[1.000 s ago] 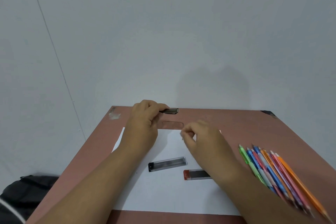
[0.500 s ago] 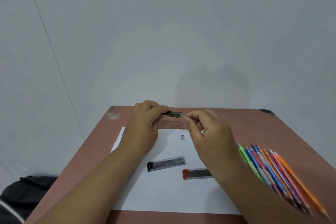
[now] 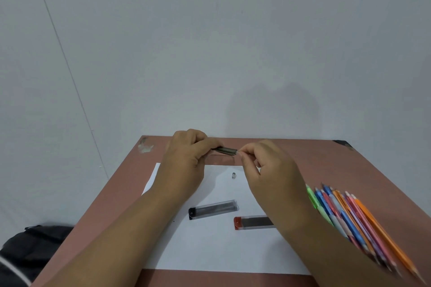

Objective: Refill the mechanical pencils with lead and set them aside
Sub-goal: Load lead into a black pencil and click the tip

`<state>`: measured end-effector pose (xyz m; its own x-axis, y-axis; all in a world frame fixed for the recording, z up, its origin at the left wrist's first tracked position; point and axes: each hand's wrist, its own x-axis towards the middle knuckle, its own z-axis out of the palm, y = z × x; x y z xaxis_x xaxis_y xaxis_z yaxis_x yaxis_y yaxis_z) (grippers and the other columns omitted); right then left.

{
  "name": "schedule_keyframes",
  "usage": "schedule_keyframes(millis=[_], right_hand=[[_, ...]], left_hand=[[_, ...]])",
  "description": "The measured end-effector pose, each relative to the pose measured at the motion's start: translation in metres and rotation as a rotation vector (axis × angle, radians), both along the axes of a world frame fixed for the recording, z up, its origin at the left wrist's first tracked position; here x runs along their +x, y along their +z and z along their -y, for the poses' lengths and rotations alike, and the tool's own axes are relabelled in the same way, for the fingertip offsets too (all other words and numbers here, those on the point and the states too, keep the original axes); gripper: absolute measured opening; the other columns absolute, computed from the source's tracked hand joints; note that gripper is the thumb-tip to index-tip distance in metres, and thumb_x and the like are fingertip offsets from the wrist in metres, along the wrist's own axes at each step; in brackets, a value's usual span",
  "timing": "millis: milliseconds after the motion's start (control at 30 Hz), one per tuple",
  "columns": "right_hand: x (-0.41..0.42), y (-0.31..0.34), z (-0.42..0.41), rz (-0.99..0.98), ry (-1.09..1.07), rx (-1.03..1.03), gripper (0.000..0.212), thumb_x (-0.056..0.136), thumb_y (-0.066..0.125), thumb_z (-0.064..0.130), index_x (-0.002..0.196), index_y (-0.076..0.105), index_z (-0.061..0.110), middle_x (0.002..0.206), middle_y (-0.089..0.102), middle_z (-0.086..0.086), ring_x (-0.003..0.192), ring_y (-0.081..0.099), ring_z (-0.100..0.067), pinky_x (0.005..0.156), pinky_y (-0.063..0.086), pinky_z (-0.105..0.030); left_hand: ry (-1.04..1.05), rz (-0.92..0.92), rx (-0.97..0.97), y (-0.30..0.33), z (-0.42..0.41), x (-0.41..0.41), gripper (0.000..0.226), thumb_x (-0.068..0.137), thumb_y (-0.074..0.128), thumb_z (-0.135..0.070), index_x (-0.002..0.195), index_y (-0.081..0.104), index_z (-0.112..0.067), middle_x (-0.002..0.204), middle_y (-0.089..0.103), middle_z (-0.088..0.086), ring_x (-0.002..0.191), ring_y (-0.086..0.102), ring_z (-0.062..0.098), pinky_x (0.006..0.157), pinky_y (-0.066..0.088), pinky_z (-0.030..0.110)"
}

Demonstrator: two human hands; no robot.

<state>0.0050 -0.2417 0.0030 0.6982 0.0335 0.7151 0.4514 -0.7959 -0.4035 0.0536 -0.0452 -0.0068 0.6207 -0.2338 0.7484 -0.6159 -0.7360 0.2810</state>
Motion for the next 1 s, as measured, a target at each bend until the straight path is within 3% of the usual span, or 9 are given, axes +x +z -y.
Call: schedule_keyframes(millis=[133, 267, 433, 533, 600, 733, 833, 900, 1000], right_hand=[[0.002, 0.0, 0.004, -0.044, -0.039, -0.057, 0.013, 0.099, 0.059, 0.021, 0.092, 0.068, 0.025, 0.088, 0.062, 0.011, 0.081, 0.053, -0.01, 0.069, 0.044, -0.021], [0.004, -0.003, 0.004, -0.075, -0.017, 0.099, 0.012, 0.099, 0.062, 0.019, 0.092, 0.072, 0.024, 0.087, 0.063, 0.014, 0.083, 0.058, -0.009, 0.071, 0.054, -0.031], [0.002, 0.001, -0.002, -0.124, 0.069, 0.276, 0.017, 0.098, 0.064, 0.023, 0.111, 0.075, 0.028, 0.095, 0.064, 0.023, 0.091, 0.061, -0.002, 0.079, 0.054, -0.025], [0.006, -0.004, -0.001, -0.208, 0.049, 0.158, 0.03, 0.1, 0.062, 0.026, 0.129, 0.067, 0.032, 0.097, 0.057, 0.022, 0.09, 0.057, -0.003, 0.08, 0.052, -0.027], [0.011, -0.011, 0.001, -0.261, 0.023, 0.022, 0.028, 0.1, 0.062, 0.024, 0.126, 0.068, 0.032, 0.105, 0.057, 0.019, 0.101, 0.055, -0.008, 0.087, 0.051, -0.031], [0.016, -0.017, 0.002, -0.362, 0.024, -0.119, 0.029, 0.102, 0.059, 0.023, 0.128, 0.069, 0.03, 0.116, 0.058, 0.013, 0.115, 0.045, -0.008, 0.089, 0.04, -0.021], [0.018, -0.017, 0.0, -0.422, 0.063, -0.165, 0.029, 0.104, 0.056, 0.023, 0.129, 0.069, 0.028, 0.121, 0.062, 0.011, 0.121, 0.045, -0.01, 0.091, 0.04, -0.022], [0.019, -0.018, -0.001, -0.448, 0.074, -0.191, 0.025, 0.104, 0.055, 0.021, 0.121, 0.073, 0.024, 0.119, 0.066, 0.009, 0.119, 0.05, -0.012, 0.092, 0.043, -0.024], [0.02, -0.018, -0.001, -0.446, 0.043, -0.173, 0.02, 0.1, 0.057, 0.016, 0.099, 0.076, 0.021, 0.1, 0.069, 0.007, 0.096, 0.061, -0.013, 0.08, 0.051, -0.025]], left_hand=[[0.027, 0.056, 0.067, 0.0, 0.0, -0.001, 0.039, 0.094, 0.06, -0.002, 0.113, 0.074, -0.034, 0.09, 0.051, -0.011, 0.09, 0.037, 0.014, 0.08, 0.041, 0.035], [0.013, 0.058, 0.112, -0.002, 0.002, 0.001, 0.059, 0.081, 0.062, 0.016, 0.113, 0.074, -0.032, 0.09, 0.054, -0.008, 0.089, 0.041, 0.018, 0.077, 0.044, 0.038], [-0.011, -0.02, -0.022, -0.004, 0.001, 0.001, 0.044, 0.096, 0.06, 0.0, 0.119, 0.073, -0.035, 0.093, 0.052, -0.011, 0.094, 0.046, 0.02, 0.076, 0.047, 0.033], [0.025, -0.019, -0.086, -0.004, 0.001, 0.003, 0.049, 0.091, 0.063, 0.007, 0.119, 0.074, -0.031, 0.09, 0.051, -0.011, 0.093, 0.047, 0.018, 0.075, 0.043, 0.024], [0.044, -0.015, -0.093, -0.004, 0.0, 0.004, 0.049, 0.089, 0.064, 0.009, 0.118, 0.075, -0.029, 0.09, 0.053, -0.01, 0.091, 0.048, 0.017, 0.074, 0.041, 0.022], [0.042, -0.022, -0.119, -0.003, -0.001, 0.005, 0.048, 0.089, 0.063, 0.009, 0.117, 0.076, -0.028, 0.09, 0.053, -0.01, 0.091, 0.051, 0.017, 0.071, 0.047, 0.028], [0.028, -0.011, -0.103, -0.003, -0.002, 0.006, 0.048, 0.089, 0.063, 0.009, 0.117, 0.076, -0.028, 0.089, 0.053, -0.009, 0.09, 0.053, 0.02, 0.071, 0.049, 0.031], [0.026, -0.019, -0.095, -0.003, -0.002, 0.006, 0.048, 0.091, 0.063, 0.007, 0.118, 0.075, -0.03, 0.089, 0.051, -0.012, 0.09, 0.051, 0.019, 0.072, 0.048, 0.031], [0.019, -0.023, -0.089, -0.002, 0.0, 0.005, 0.049, 0.091, 0.063, 0.006, 0.118, 0.075, -0.033, 0.088, 0.048, -0.014, 0.09, 0.048, 0.016, 0.072, 0.047, 0.029]])
